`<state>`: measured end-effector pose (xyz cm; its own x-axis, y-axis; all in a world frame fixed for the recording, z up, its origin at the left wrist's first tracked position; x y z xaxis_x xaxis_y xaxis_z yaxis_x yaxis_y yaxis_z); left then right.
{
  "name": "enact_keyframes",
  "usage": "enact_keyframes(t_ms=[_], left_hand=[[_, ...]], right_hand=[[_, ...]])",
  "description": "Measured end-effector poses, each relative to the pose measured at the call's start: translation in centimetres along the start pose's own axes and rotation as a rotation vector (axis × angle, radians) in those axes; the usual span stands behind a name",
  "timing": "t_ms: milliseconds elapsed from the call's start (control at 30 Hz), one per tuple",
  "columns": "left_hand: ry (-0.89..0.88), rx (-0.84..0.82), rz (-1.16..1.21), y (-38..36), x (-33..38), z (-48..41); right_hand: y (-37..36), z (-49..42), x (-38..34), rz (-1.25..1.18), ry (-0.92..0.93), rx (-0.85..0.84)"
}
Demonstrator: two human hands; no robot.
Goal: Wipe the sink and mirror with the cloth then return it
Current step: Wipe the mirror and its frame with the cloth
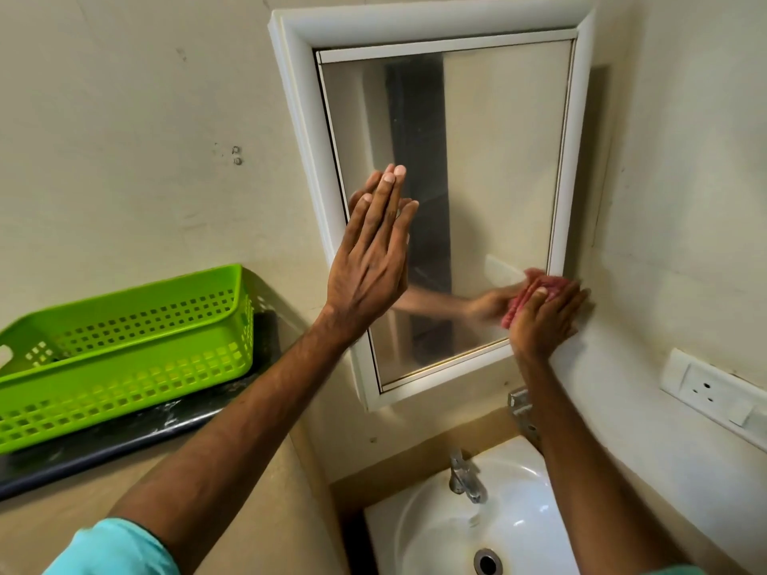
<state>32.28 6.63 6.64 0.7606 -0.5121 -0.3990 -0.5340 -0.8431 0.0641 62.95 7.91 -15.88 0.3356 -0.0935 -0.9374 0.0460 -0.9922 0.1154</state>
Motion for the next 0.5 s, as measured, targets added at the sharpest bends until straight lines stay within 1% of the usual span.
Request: enact_keyframes(t_ms=[33, 100, 167, 267, 367, 433, 500], left_hand=[[0.0, -0.002, -0.004, -0.1, 0.0, 0.0], [0.002, -0.002, -0.019, -0.1, 0.0, 0.0], [0.013, 0.0, -0.023, -0.1, -0.1, 0.0], [0.018, -0.012, -0.035, -0.3, 0.0, 0.1], [0.025, -0.037, -0.031, -0.6, -0.2, 0.1], [0.033, -0.046, -0.024, -0.7, -0.3, 0.1], [0.039, -0.051, -0.02, -0.6, -0.4, 0.2]], right_hand=[[0.1, -1.0, 0.7, -0.01, -0.055, -0.027], [0.1, -1.2, 1.3, 0.005, -0.06, -0.066], [0.4, 0.4, 1.3, 0.061, 0.023, -0.055], [0.4, 4.1, 1.4, 0.218, 0.22, -0.031], [0.2, 8.2, 1.3, 0.355, 0.34, -0.04], [0.0, 11.2, 0.8, 0.377, 0.423, -0.066], [-0.2, 12.2, 0.8, 0.36, 0.474, -0.115]])
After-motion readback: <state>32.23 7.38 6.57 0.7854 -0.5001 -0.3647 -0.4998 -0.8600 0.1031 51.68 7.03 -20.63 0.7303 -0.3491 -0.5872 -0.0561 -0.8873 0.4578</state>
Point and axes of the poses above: each hand's wrist, its own z-axis away from the middle knuckle, its own y-axis out of the back of the hand, x = y × z, the point moved 10 cm from there along -z, towards the middle knuckle, and after that the axes turned 10 degrees about x, right-handed, at the moved point
